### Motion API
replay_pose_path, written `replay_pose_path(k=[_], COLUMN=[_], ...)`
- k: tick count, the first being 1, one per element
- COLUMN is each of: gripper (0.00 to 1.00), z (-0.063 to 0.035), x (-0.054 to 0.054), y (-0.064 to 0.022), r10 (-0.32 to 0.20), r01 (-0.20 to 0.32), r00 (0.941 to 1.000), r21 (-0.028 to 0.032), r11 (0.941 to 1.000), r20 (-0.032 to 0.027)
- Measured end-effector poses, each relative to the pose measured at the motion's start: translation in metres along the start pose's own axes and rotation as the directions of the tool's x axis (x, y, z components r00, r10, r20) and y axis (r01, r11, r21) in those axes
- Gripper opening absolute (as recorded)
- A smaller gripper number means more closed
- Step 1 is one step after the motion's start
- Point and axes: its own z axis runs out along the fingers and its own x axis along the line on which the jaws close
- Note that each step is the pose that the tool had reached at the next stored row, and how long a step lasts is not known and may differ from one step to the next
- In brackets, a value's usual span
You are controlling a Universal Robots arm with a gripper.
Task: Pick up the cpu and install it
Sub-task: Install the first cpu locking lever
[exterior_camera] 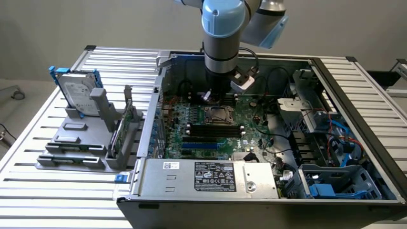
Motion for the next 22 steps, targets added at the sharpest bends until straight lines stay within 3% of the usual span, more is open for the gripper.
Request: replay_pose_path(k=[22], gripper=[0.11], z=[0.0005], x=[0.0042], y=[0.0073], r10=[-0.001], r01=[0.001], r00=[1.0], r21=[0.0001], r11=[1.0], r20=[0.0])
